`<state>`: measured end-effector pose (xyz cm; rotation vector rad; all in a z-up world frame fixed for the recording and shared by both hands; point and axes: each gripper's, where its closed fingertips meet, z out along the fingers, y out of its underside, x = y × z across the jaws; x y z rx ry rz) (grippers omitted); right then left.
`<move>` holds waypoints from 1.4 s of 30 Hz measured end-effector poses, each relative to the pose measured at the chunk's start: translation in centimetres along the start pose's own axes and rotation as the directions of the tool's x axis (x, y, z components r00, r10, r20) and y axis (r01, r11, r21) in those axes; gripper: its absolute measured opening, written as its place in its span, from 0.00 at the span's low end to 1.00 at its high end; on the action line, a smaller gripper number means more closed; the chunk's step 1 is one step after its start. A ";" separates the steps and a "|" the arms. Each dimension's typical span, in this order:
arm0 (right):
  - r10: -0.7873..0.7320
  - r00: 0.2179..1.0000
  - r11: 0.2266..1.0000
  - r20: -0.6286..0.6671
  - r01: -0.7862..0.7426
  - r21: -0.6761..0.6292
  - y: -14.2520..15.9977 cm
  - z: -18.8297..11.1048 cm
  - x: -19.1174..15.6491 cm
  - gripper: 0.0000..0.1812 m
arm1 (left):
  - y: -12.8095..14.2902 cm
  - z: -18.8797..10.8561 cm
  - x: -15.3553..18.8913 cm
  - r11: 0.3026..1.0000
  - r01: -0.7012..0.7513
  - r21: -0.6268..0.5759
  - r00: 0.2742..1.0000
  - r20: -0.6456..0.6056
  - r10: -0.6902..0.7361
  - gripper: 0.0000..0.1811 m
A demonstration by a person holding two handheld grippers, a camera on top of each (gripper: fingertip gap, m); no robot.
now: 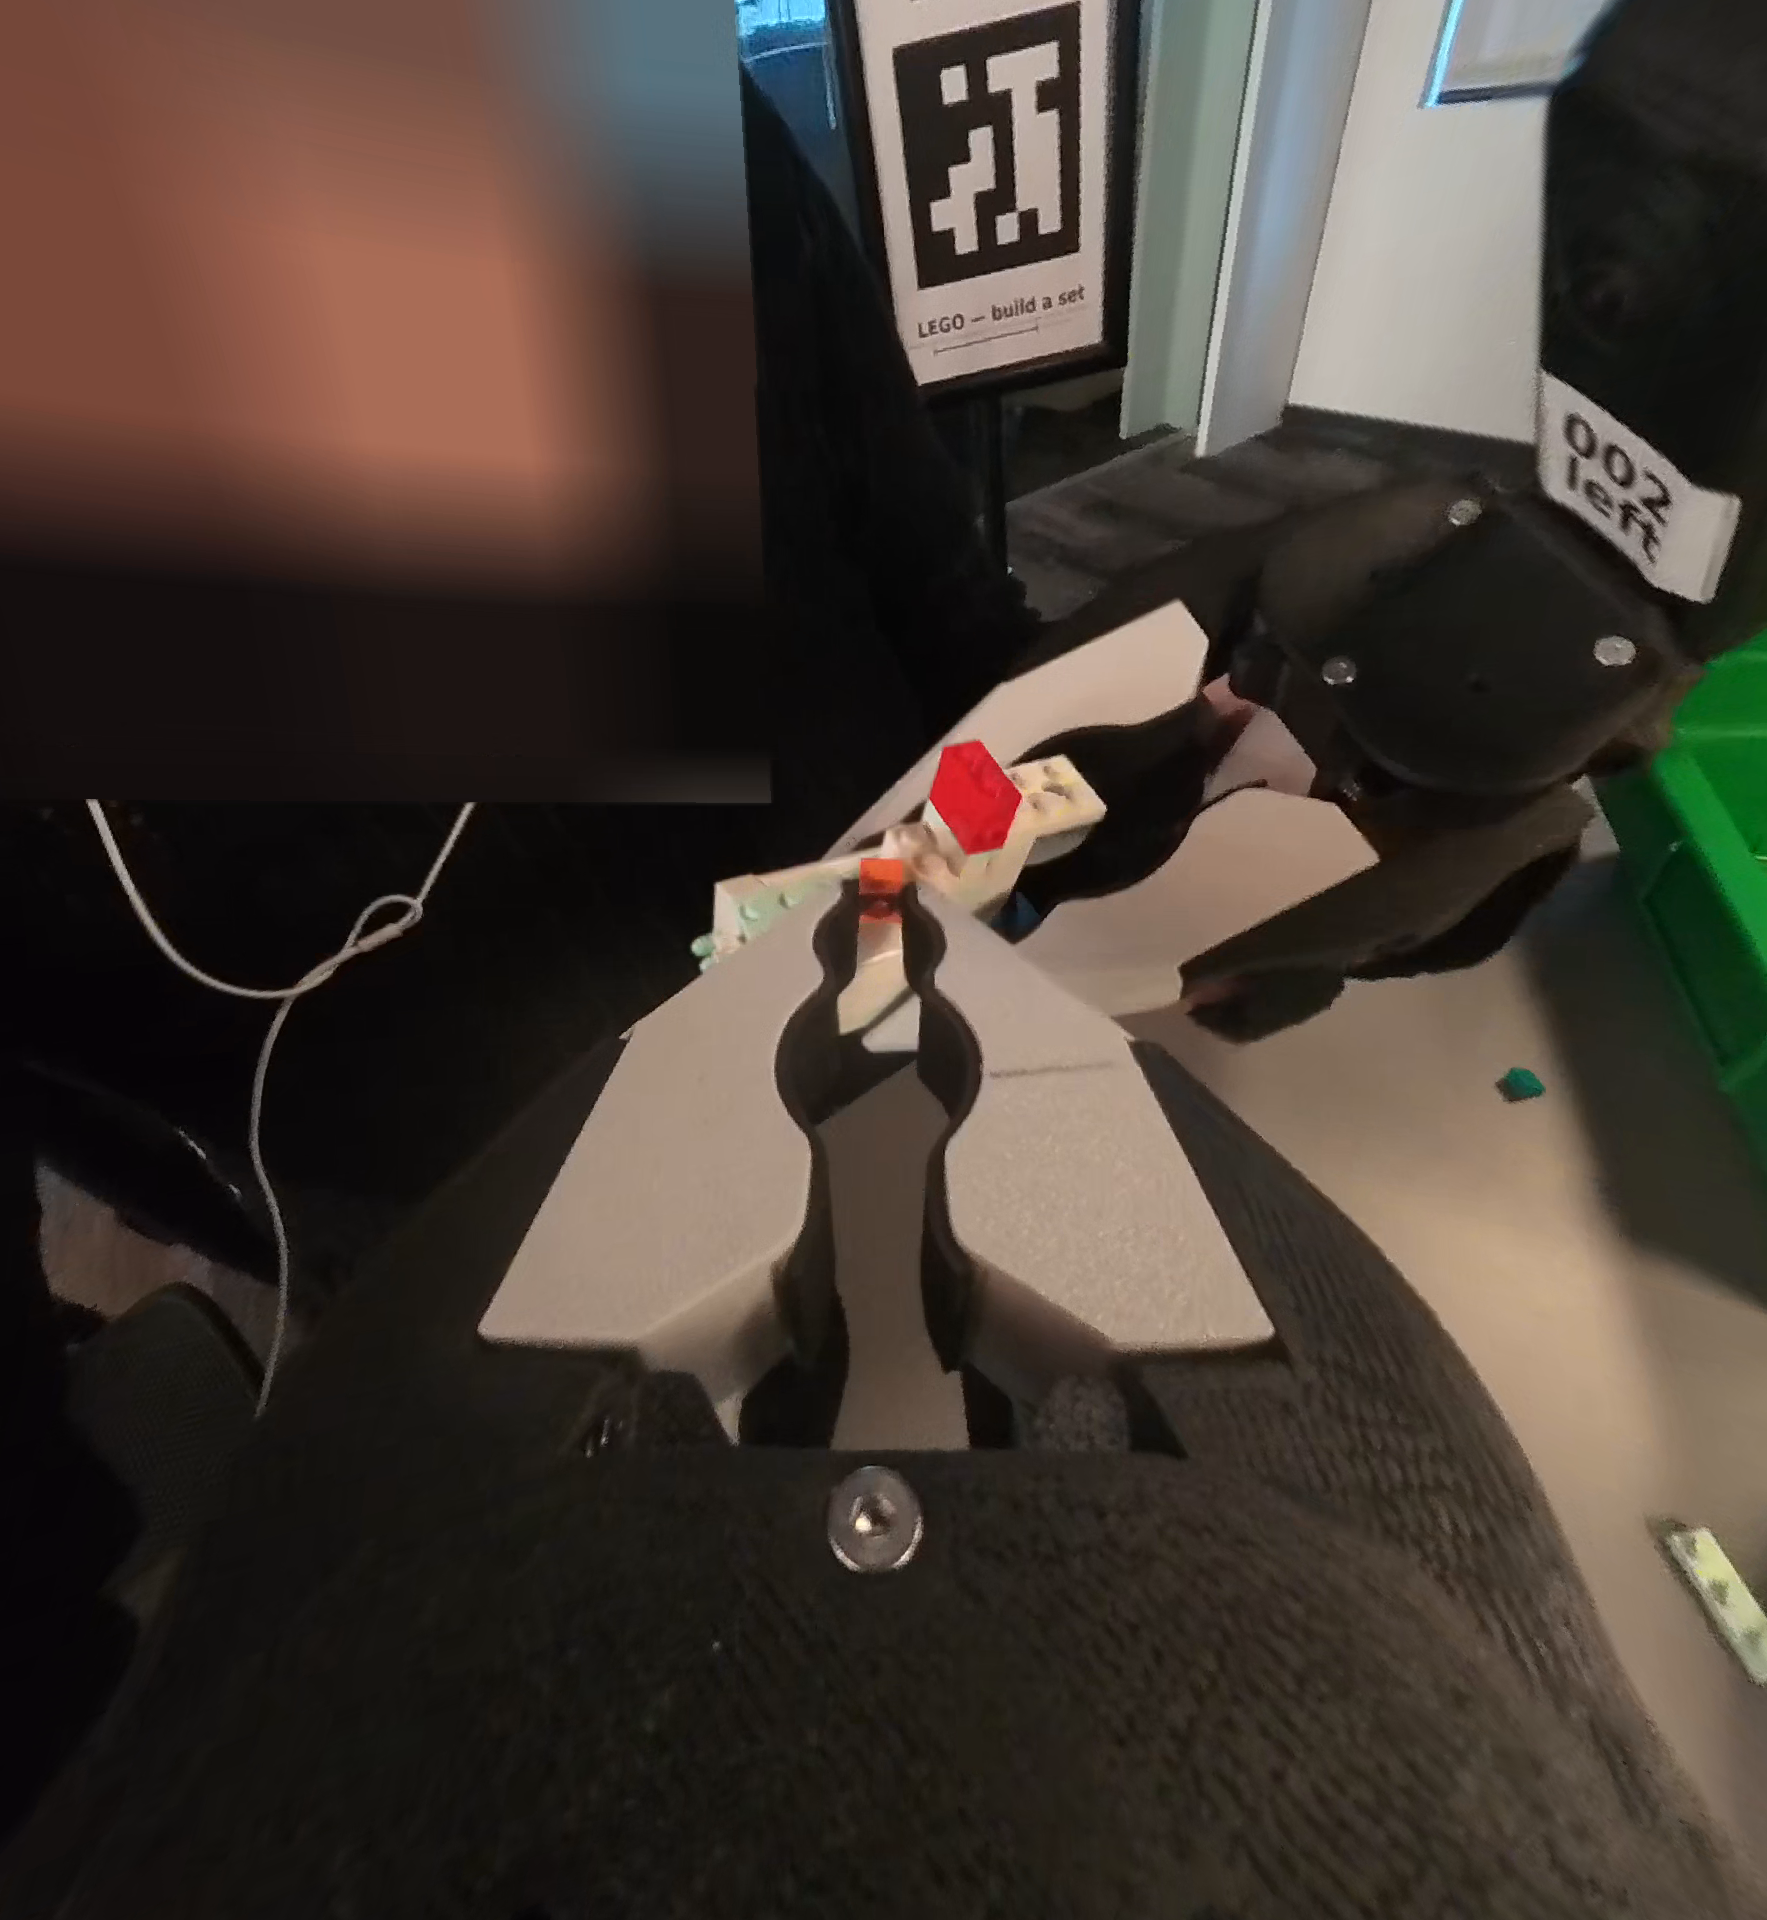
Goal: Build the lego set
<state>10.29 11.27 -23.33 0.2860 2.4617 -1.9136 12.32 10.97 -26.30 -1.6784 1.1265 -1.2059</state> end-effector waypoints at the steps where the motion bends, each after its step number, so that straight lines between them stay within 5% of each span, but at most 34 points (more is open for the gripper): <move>1: -0.006 1.000 1.000 0.009 0.006 -0.001 -0.1 0.1 -0.1 0.03 | -0.1 0.0 0.1 1.000 -0.003 0.001 1.000 -0.013 0.003 0.20; 16: -0.063 0.987 0.995 -0.149 0.051 -0.084 0.1 -1.3 0.9 0.03 | 0.1 -0.9 -1.2 1.000 -0.013 0.012 0.995 0.098 0.011 0.20; 21: 0.027 0.917 0.965 -0.398 -0.128 -0.228 7.3 -5.6 4.0 0.03 | 3.4 -2.7 -3.8 0.994 0.068 -0.088 0.939 0.341 -0.034 0.19; 26: 0.114 0.890 0.924 -0.442 -0.258 -0.281 13.2 -6.6 4.6 0.03 | 4.8 -3.2 -4.4 0.991 0.115 -0.065 0.919 0.386 -0.081 0.19; 36: 0.127 0.890 0.910 -0.437 -0.280 -0.306 15.0 -7.4 4.8 0.04 | 5.4 -2.7 -4.3 0.990 0.125 -0.063 0.920 0.381 -0.092 0.19; 42: 0.172 0.829 0.916 -0.531 -0.333 -0.224 14.8 -8.4 4.9 0.16 | 5.6 -3.1 -4.7 0.993 0.111 -0.040 0.906 0.415 -0.084 0.19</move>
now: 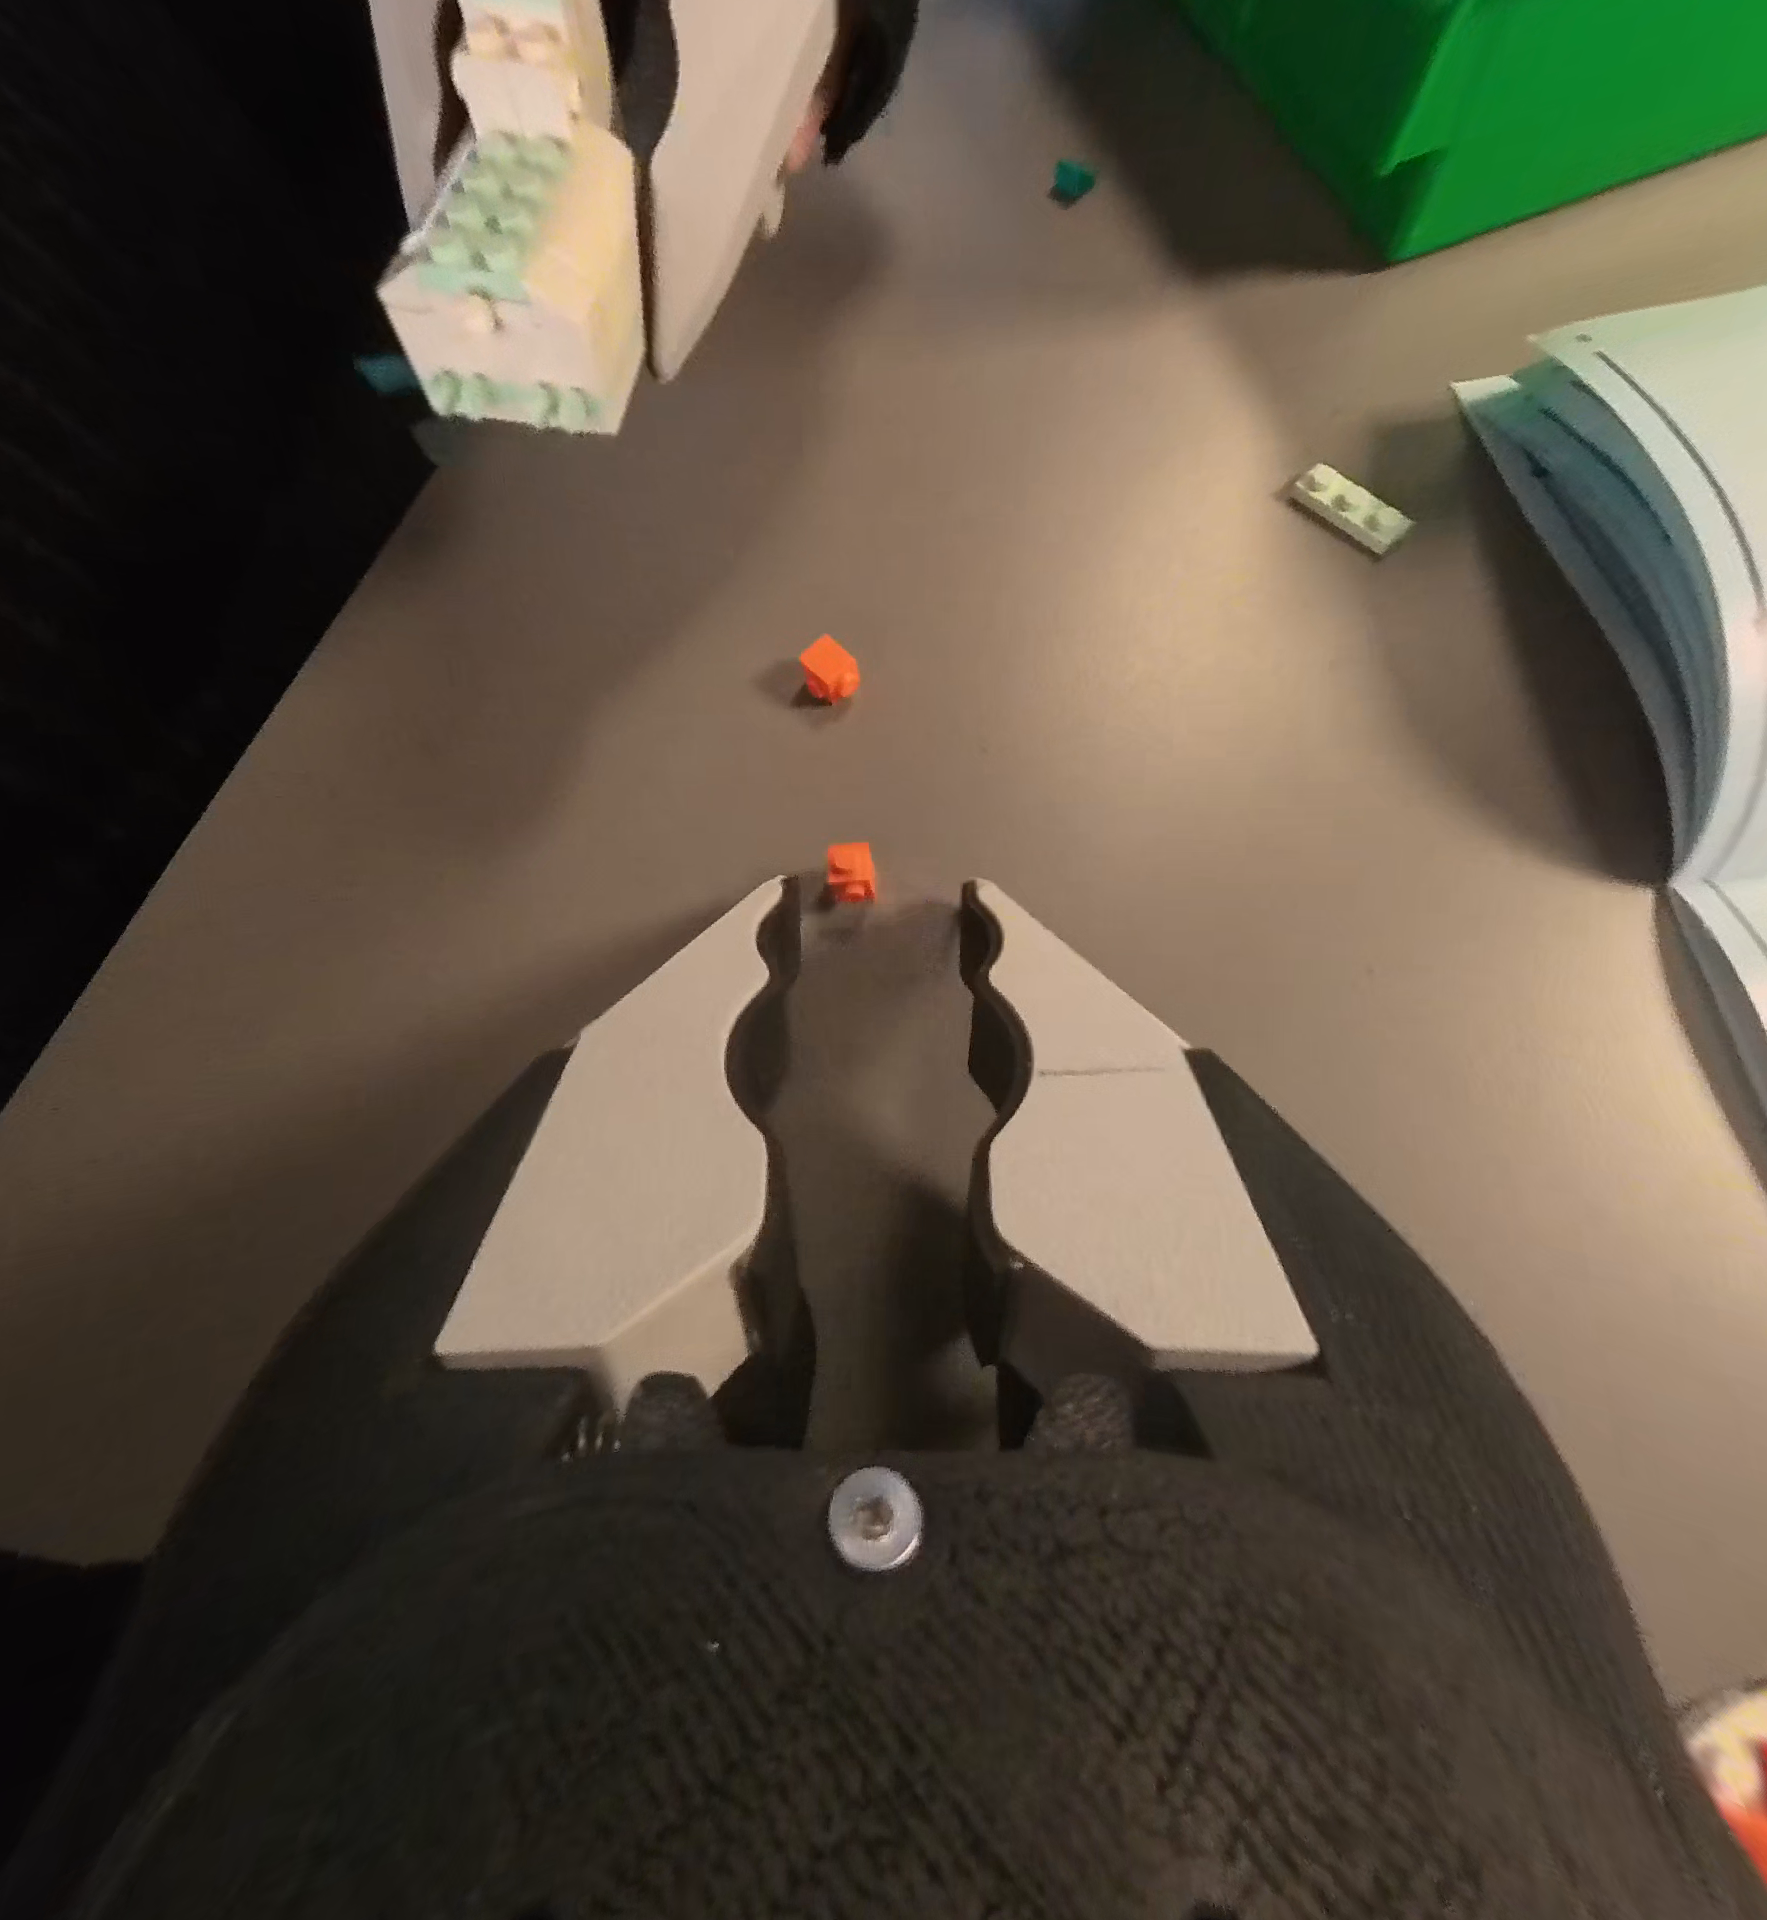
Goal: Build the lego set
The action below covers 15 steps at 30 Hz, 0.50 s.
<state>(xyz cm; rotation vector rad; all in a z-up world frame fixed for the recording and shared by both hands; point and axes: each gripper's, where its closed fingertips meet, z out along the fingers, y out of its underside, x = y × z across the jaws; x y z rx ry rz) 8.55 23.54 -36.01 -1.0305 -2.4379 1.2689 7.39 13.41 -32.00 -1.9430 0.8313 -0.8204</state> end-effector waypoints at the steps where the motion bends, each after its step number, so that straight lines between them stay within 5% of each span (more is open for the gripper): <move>1: 0.027 1.000 0.999 -0.013 -0.027 0.027 -0.2 -0.2 0.0 0.16 | 0.0 0.0 -0.1 1.000 -0.003 0.011 1.000 0.003 0.003 0.19; 10: 0.152 0.907 0.988 -0.394 -0.129 0.084 -0.3 -0.4 0.6 0.18 | -1.2 -0.4 -1.4 0.988 -0.060 0.139 0.996 0.075 0.050 0.19; 15: 0.134 0.889 0.990 -0.437 -0.139 0.020 0.4 0.0 0.8 0.18 | -1.6 -0.3 -1.4 0.984 -0.070 0.161 0.996 0.060 0.061 0.19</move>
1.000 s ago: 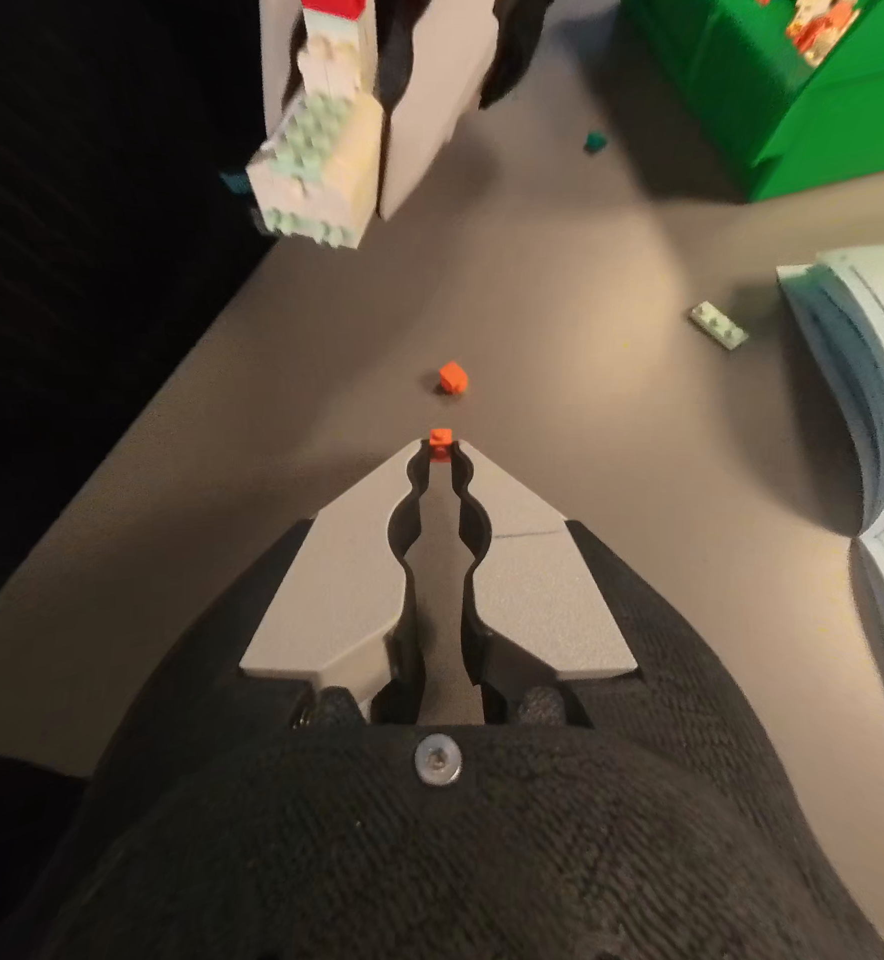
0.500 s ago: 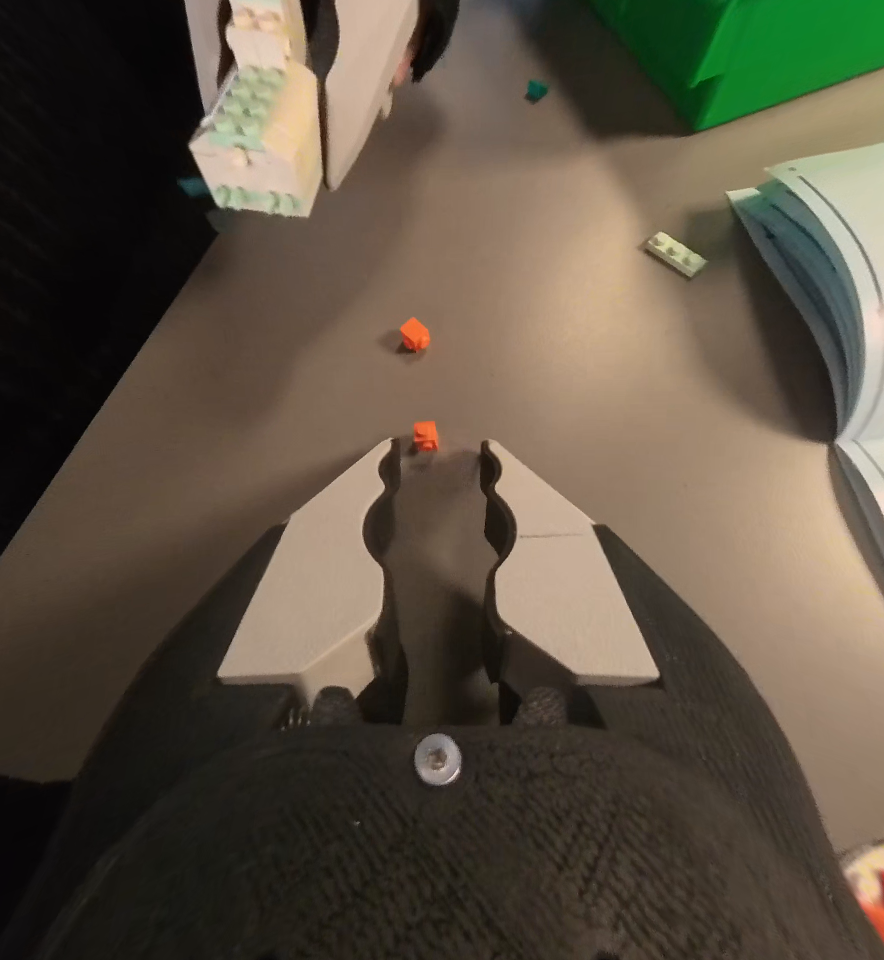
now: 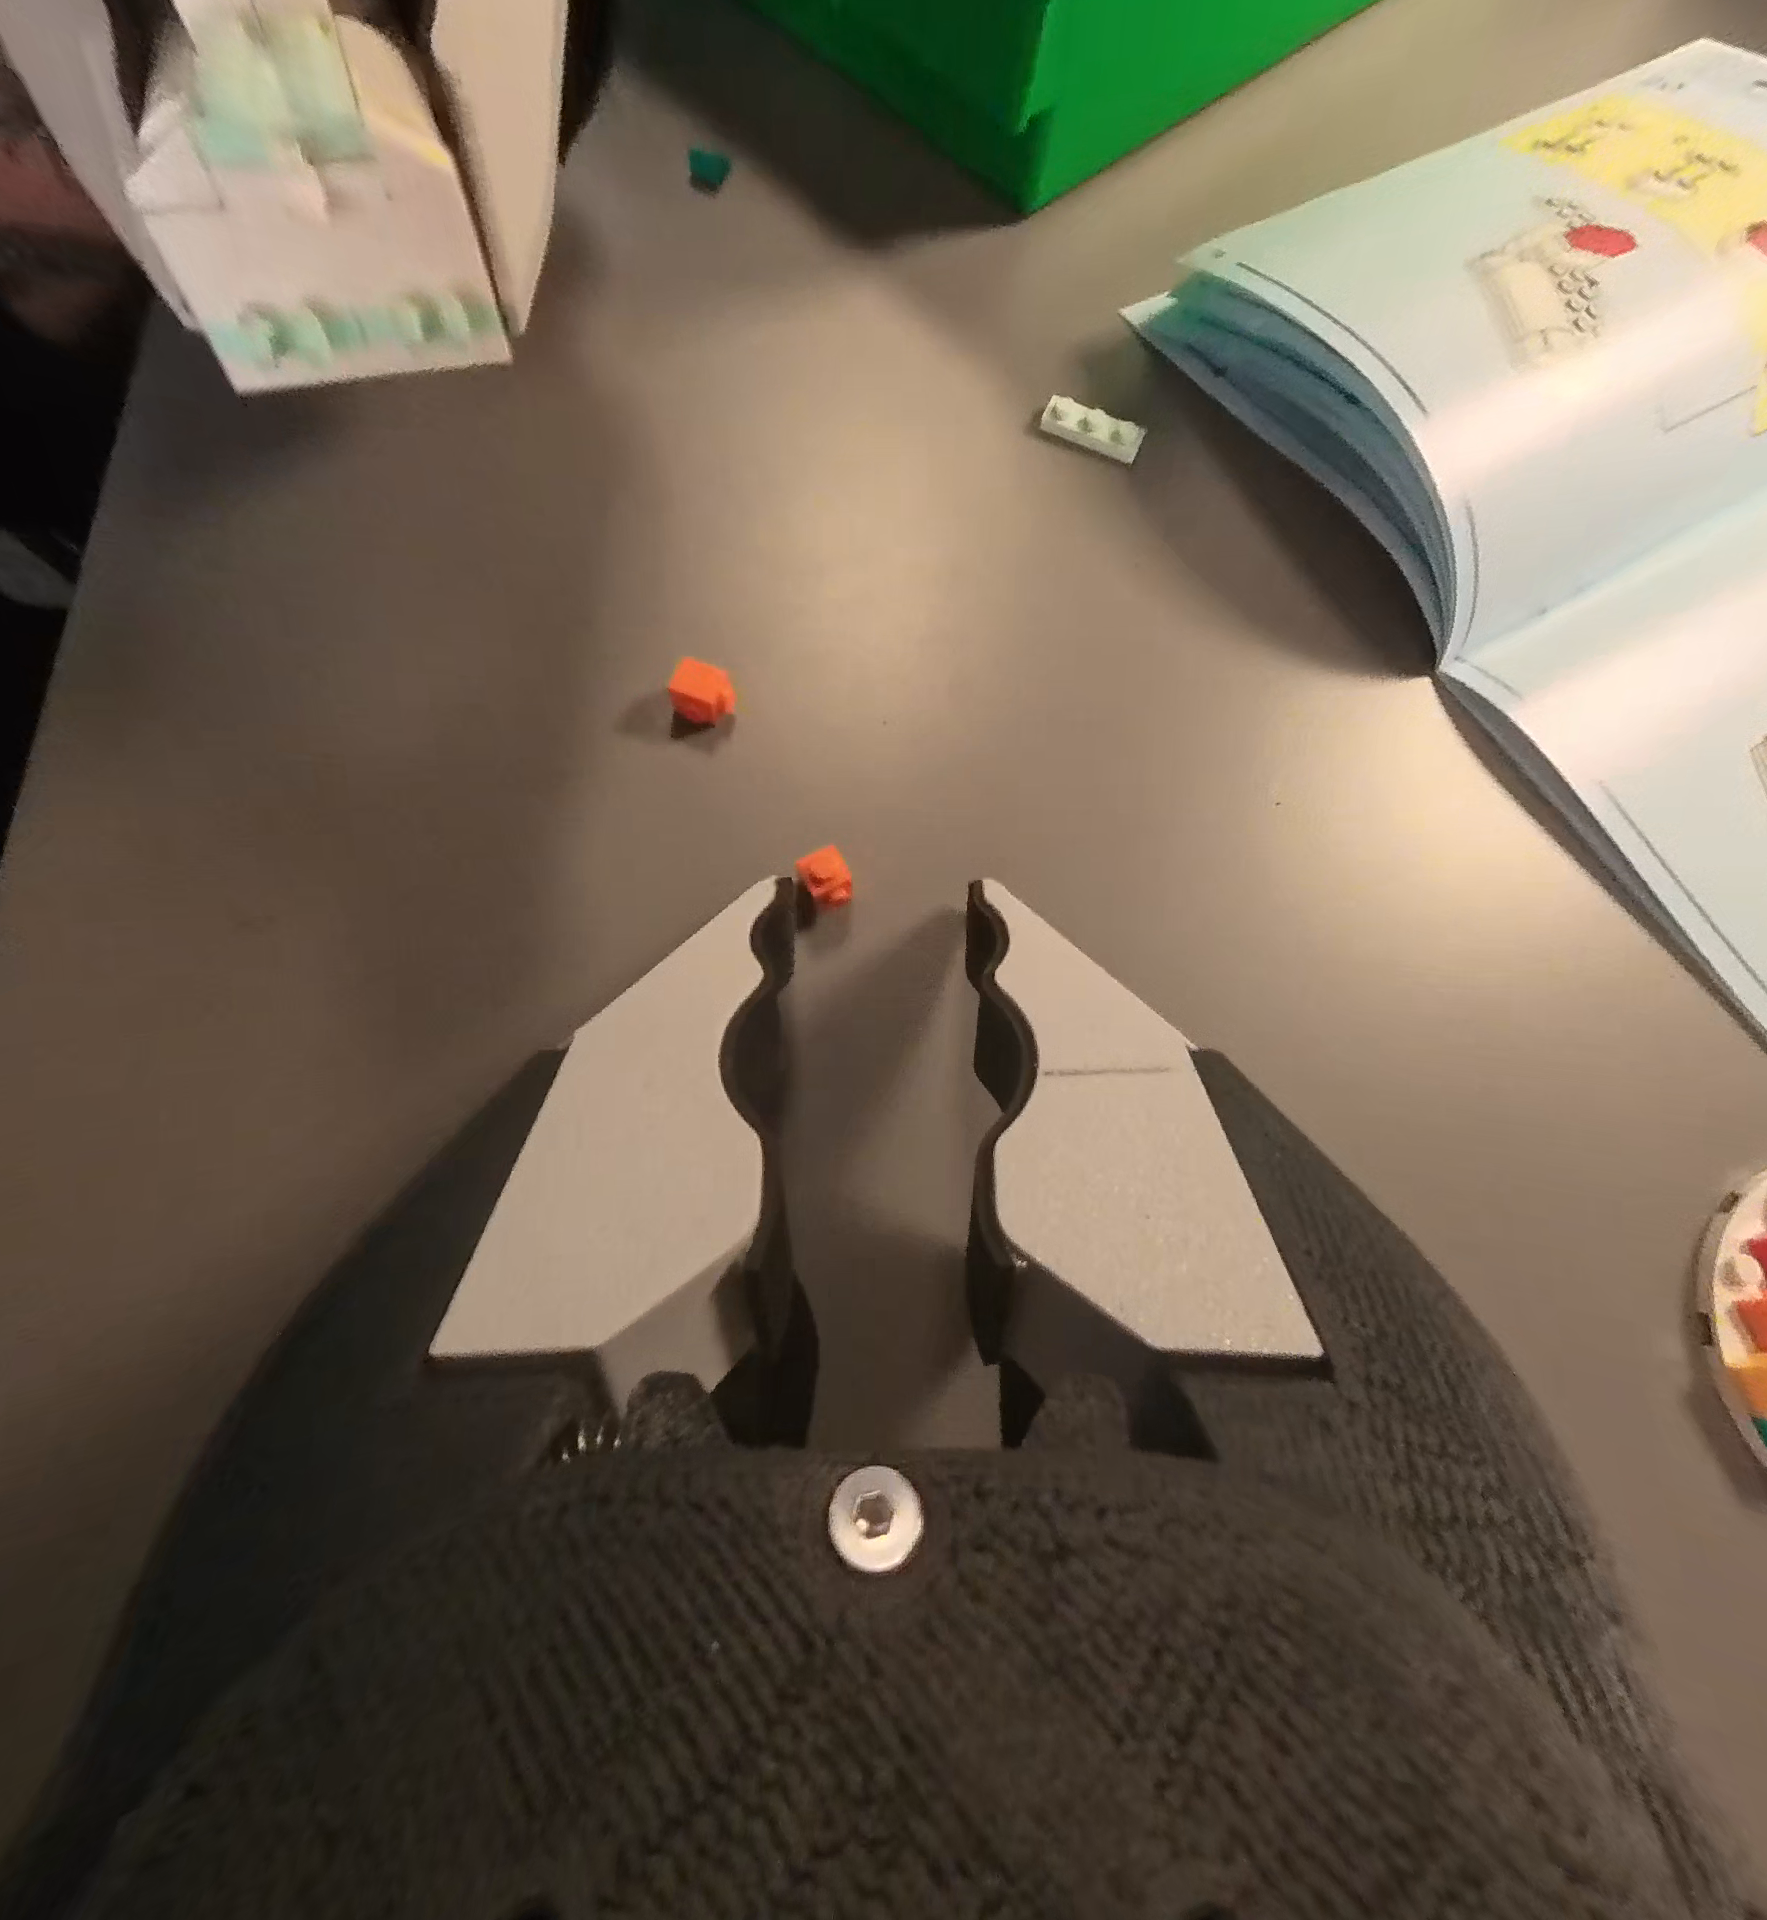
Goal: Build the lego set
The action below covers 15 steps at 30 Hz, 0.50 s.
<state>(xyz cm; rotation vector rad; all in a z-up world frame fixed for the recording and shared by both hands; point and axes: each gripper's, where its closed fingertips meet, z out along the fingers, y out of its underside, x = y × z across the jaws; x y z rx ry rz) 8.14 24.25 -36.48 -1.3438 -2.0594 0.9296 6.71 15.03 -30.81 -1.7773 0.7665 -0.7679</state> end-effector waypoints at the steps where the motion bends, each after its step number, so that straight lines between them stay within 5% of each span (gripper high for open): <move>1: 0.020 1.000 1.000 -0.018 -0.020 -0.002 0.1 -0.1 0.5 0.17 | 0.0 0.0 0.0 1.000 -0.002 0.002 1.000 0.002 0.002 0.19; 15: 0.237 0.969 0.971 -0.075 -0.234 0.054 -0.4 -0.3 0.7 0.10 | -0.4 -0.2 -0.4 0.999 -0.033 0.035 0.997 0.073 0.030 0.19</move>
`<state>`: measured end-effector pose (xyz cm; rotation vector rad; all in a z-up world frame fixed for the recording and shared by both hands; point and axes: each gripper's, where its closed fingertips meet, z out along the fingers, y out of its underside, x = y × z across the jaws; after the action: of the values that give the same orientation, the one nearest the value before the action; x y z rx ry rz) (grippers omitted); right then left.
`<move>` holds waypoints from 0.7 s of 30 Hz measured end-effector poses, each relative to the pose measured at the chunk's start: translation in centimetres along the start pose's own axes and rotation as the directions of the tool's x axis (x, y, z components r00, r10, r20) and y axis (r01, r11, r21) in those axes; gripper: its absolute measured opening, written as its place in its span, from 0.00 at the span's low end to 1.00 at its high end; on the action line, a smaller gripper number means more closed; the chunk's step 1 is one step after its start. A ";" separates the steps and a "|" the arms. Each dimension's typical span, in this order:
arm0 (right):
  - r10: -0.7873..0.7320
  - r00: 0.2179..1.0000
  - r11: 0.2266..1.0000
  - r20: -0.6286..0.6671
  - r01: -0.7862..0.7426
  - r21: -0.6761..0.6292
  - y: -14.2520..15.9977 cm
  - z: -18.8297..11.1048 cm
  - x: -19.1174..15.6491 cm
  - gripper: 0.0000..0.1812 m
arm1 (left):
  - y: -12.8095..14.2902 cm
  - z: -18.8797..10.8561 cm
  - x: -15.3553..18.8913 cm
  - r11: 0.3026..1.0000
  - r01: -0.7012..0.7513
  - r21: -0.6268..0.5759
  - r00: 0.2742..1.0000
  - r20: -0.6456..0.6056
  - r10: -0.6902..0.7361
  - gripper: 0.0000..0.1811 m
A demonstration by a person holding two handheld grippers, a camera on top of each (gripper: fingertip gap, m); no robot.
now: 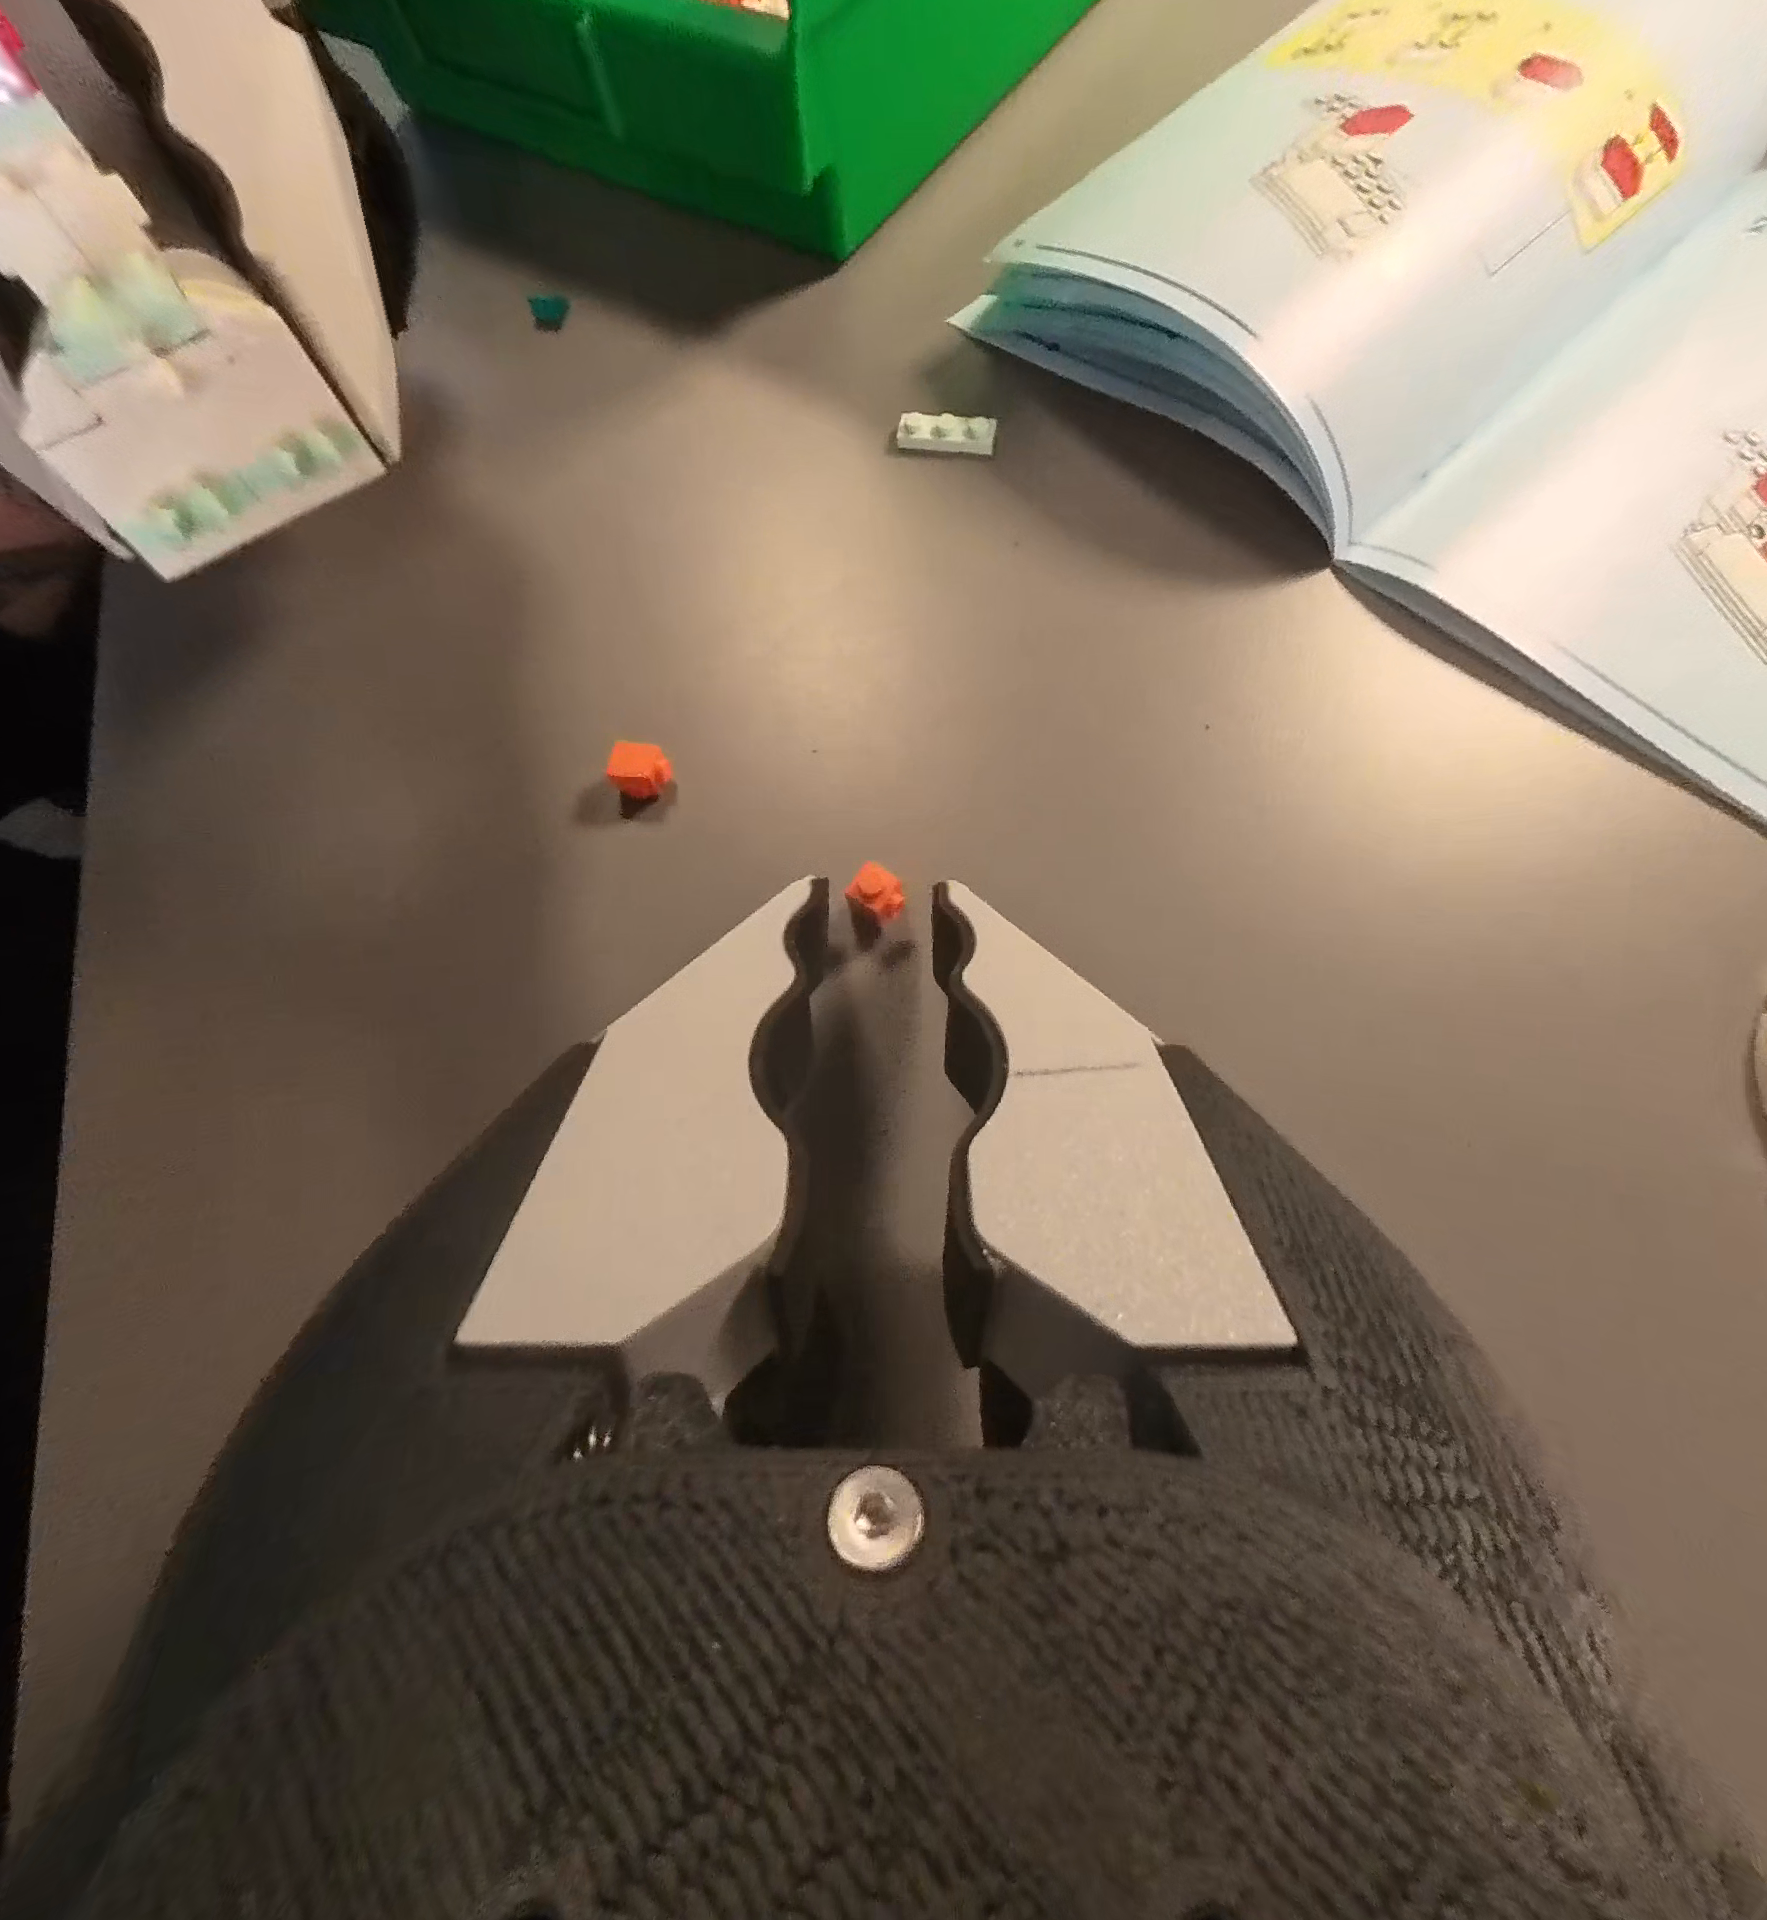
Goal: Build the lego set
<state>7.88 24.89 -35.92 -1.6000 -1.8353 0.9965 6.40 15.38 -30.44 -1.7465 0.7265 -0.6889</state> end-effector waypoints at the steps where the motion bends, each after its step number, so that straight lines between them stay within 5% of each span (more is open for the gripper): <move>1: 0.007 1.000 1.000 -0.009 -0.007 -0.005 0.1 0.1 0.0 0.10 | 0.0 0.0 0.0 1.000 -0.001 -0.001 1.000 0.002 0.001 0.19; 8: -0.077 0.997 0.997 -0.020 0.077 -0.003 -0.4 0.0 -0.4 0.05 | 0.1 0.3 0.1 1.000 -0.008 -0.013 1.000 -0.003 0.008 0.19; 15: -0.399 0.849 0.908 0.347 0.313 0.278 -7.3 -4.0 -9.4 0.04 | 1.4 2.2 1.2 0.987 -0.093 -0.131 0.994 -0.064 0.085 0.20; 21: -0.520 0.743 0.843 0.422 0.526 0.112 -6.2 -2.5 -11.6 0.04 | 1.3 2.6 2.1 0.984 -0.124 -0.127 0.988 -0.102 0.112 0.20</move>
<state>8.09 13.73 -28.47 -0.7897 -2.4092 1.1243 9.56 15.08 -32.16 -1.7847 0.9527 -0.6579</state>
